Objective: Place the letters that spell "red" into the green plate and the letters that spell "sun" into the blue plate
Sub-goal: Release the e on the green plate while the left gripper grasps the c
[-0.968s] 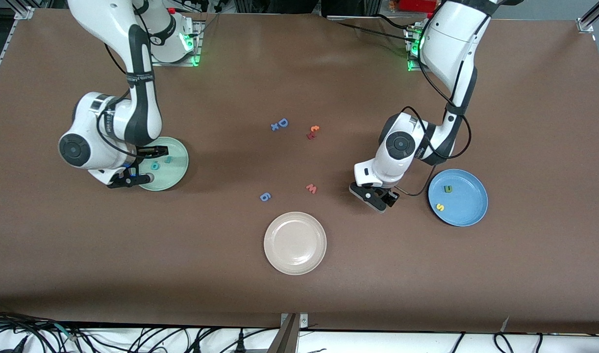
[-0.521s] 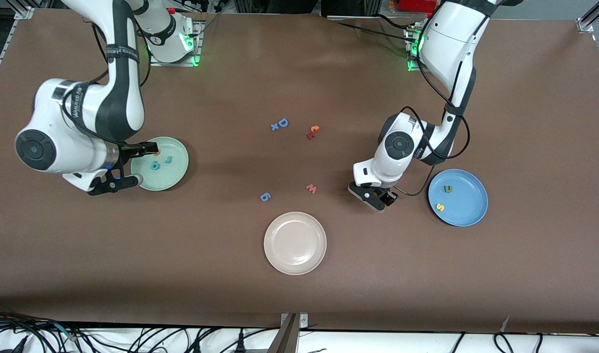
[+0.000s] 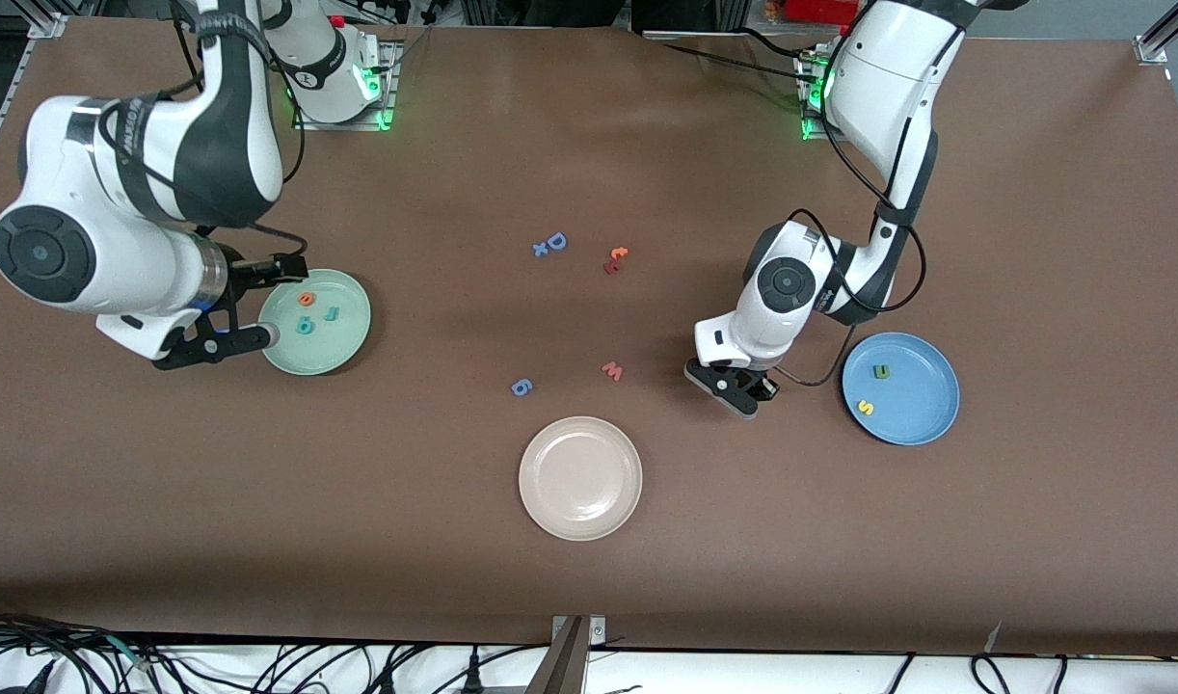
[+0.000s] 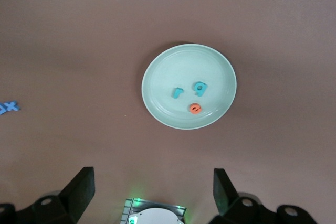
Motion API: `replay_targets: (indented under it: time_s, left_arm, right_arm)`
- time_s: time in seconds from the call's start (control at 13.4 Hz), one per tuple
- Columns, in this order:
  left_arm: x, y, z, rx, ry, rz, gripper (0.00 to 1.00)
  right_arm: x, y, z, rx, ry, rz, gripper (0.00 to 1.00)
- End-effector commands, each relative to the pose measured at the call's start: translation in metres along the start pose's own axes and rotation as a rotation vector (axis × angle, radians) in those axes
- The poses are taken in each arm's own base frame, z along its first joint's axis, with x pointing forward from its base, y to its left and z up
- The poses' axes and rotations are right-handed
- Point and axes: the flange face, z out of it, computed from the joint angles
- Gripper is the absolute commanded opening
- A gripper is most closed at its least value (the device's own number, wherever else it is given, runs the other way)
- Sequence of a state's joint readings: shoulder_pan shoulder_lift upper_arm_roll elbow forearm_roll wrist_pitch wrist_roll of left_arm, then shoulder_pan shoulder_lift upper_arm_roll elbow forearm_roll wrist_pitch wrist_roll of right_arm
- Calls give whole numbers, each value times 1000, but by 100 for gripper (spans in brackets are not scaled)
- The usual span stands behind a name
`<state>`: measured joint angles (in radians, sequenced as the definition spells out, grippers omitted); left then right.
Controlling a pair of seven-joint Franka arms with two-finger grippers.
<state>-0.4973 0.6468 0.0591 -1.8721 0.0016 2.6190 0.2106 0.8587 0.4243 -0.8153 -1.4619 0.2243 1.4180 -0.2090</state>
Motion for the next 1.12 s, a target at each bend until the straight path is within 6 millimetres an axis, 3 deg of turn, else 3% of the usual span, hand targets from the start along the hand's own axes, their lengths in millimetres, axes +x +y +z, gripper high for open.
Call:
replay_targets:
  time_s: [0.0,0.15,0.37,0.45,0.6,0.74,0.89,1.04]
  left_arm:
    - [0,0,6,6,-11,17,14]
    - [1,-1,4,7,-8,16,11]
    - [1,-15,-17,11,-3,1,11]
    - [-1,-29,-26,12,-8,-13,11]
    - [-9,-58,-47,11,-16,-27,11]
    - [-26,-101,-64,-8,-18,-40,11]
    - [-54,-158,-63,-32,-10,-13,12]
    - [-85,-210,-62,-41,-10,28,12]
  right_arm:
    - [-26,9,-31,-7,34,38,100]
    - [-37,23,-45,0,72,33,100]
    - [-54,52,-65,9,154,44,100]
    - [-63,62,-72,22,177,56,100]
    - [-93,95,-63,56,197,108,100]
    - [-108,101,-60,50,236,114,100]
    - [-124,98,-69,27,254,117,100]
    - [-126,98,-77,-14,275,124,100]
